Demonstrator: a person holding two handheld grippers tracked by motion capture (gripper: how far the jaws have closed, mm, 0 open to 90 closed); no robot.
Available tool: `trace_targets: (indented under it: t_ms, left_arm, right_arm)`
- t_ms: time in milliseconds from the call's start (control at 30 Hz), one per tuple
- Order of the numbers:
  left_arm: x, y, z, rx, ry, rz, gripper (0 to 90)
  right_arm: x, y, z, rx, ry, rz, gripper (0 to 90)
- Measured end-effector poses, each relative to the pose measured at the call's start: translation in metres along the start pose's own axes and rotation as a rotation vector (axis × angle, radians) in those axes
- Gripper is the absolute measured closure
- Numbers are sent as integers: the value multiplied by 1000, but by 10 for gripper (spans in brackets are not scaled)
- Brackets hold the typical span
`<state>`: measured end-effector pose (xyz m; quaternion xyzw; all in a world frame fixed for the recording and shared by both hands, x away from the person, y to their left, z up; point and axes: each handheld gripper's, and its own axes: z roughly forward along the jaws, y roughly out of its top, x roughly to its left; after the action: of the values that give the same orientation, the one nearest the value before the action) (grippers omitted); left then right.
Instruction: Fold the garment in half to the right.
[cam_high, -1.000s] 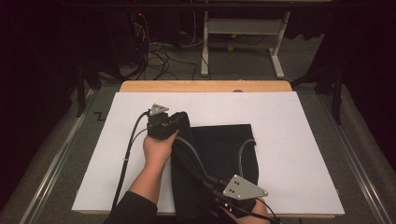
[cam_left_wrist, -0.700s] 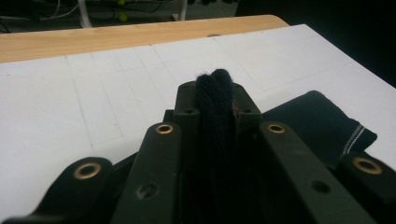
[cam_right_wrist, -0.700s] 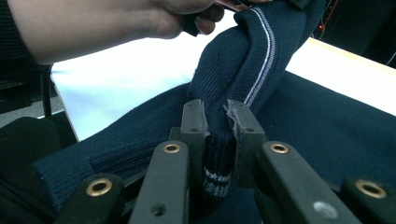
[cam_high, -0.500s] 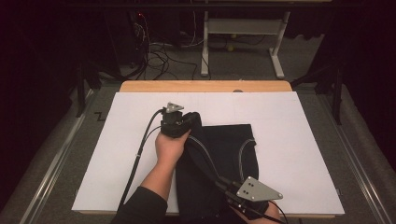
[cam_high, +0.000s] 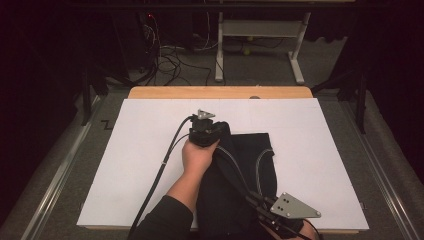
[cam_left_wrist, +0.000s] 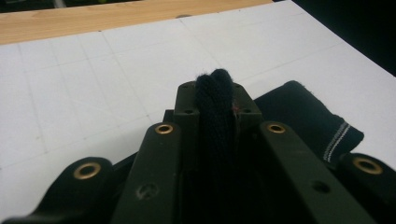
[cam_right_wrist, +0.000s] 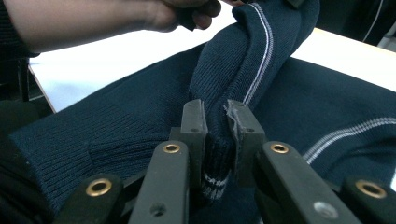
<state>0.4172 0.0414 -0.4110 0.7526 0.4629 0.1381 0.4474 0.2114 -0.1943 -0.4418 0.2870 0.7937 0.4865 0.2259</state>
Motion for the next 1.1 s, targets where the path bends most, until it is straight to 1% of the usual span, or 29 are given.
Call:
trace_targets:
  t_ms: [100,167,400,733,833,967,1100]
  left_arm:
    - [-6,2,4,-7,-8,-2,740]
    - [-10,3,8,-3,-9,7,740]
    - [-23,4,19,12,-17,15,739]
    - [-32,5,29,34,-27,30,731]
    - [-36,4,35,48,-28,33,731]
    - [-41,3,45,67,-34,28,721]
    - [-46,3,52,70,-45,26,717]
  right_arm:
    - [-2,-3,-4,3,-10,10,791]
    - [-4,-5,-6,5,-13,10,791]
    - [-6,-14,-11,25,-25,19,789]
    - [-8,-21,-15,49,-35,23,786]
    - [-8,-24,-17,56,-43,26,784]
    - [-7,-28,-18,79,-56,23,776]
    - [-11,-30,-23,79,-56,41,765]
